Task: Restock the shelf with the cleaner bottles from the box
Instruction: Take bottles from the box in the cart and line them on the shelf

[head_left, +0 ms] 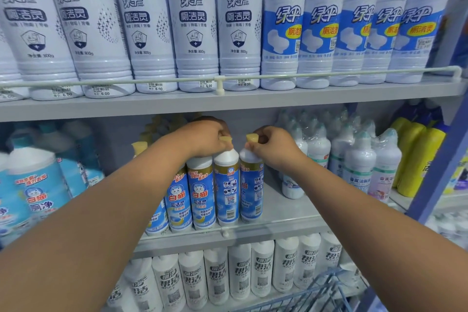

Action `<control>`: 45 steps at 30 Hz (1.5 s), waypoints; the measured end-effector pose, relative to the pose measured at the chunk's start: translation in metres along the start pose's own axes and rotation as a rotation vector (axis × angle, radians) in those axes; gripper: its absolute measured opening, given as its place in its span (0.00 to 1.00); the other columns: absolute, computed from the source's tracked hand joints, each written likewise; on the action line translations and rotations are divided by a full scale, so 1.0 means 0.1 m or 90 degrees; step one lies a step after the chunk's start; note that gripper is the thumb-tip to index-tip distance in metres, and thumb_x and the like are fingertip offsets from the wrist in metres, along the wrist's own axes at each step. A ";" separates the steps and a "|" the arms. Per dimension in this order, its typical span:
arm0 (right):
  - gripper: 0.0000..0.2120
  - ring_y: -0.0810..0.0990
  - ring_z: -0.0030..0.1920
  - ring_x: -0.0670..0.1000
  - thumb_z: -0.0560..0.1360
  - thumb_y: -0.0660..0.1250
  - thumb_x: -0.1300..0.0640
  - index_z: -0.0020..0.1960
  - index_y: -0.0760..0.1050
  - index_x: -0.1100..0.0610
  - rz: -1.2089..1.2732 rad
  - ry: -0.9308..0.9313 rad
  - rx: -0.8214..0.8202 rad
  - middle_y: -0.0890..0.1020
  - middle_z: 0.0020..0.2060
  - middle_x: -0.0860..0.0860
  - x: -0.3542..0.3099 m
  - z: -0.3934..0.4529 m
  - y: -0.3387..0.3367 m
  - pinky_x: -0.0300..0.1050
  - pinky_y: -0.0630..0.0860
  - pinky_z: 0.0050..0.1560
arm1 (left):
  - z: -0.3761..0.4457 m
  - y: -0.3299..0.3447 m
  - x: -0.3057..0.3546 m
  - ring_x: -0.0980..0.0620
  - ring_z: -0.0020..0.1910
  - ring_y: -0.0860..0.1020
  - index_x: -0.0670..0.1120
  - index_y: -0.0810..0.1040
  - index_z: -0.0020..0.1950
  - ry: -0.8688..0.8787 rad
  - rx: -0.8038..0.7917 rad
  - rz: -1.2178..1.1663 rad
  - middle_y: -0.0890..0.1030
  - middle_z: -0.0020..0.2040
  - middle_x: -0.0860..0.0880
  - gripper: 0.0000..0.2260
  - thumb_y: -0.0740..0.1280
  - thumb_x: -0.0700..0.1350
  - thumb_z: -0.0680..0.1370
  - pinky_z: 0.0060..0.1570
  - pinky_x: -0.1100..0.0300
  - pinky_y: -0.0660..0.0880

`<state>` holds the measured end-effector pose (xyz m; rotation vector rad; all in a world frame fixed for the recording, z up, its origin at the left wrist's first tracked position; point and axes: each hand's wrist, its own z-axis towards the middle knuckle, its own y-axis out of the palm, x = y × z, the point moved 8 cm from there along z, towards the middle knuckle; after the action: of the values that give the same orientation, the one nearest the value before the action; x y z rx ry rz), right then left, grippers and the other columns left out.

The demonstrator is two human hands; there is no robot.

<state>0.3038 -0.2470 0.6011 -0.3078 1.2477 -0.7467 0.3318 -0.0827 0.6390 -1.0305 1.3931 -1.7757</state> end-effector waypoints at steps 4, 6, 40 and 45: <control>0.18 0.81 0.54 0.49 0.77 0.69 0.53 0.66 0.78 0.55 -0.018 -0.034 -0.028 0.83 0.53 0.48 -0.04 -0.02 0.05 0.43 0.78 0.55 | -0.03 0.01 -0.01 0.58 0.35 0.68 0.53 0.68 0.36 -0.042 0.027 -0.006 0.69 0.36 0.56 0.17 0.70 0.59 0.76 0.31 0.62 0.62; 0.20 0.82 0.56 0.50 0.75 0.70 0.51 0.66 0.77 0.55 0.016 -0.022 -0.027 0.84 0.55 0.50 -0.03 -0.03 0.07 0.49 0.80 0.58 | -0.03 0.01 -0.02 0.59 0.34 0.67 0.53 0.66 0.36 -0.047 0.032 -0.006 0.69 0.36 0.55 0.18 0.69 0.61 0.75 0.31 0.61 0.62; 0.14 0.83 0.55 0.51 0.79 0.69 0.53 0.63 0.79 0.57 0.085 0.015 -0.131 0.85 0.56 0.52 0.07 -0.02 0.15 0.53 0.80 0.60 | -0.03 0.05 -0.01 0.50 0.45 0.76 0.50 0.77 0.54 -0.038 0.046 0.048 0.78 0.47 0.50 0.17 0.70 0.62 0.74 0.37 0.58 0.67; 0.16 0.82 0.57 0.52 0.79 0.69 0.53 0.65 0.77 0.57 0.088 0.017 -0.127 0.84 0.58 0.52 0.09 -0.04 0.16 0.53 0.79 0.61 | -0.03 0.05 0.00 0.50 0.46 0.76 0.49 0.78 0.56 -0.033 0.053 0.047 0.78 0.49 0.50 0.19 0.70 0.61 0.74 0.40 0.58 0.69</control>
<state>0.3072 -0.2406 0.5836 -0.3709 1.3574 -0.5095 0.3299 -0.0824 0.6338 -0.9622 1.2976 -1.7257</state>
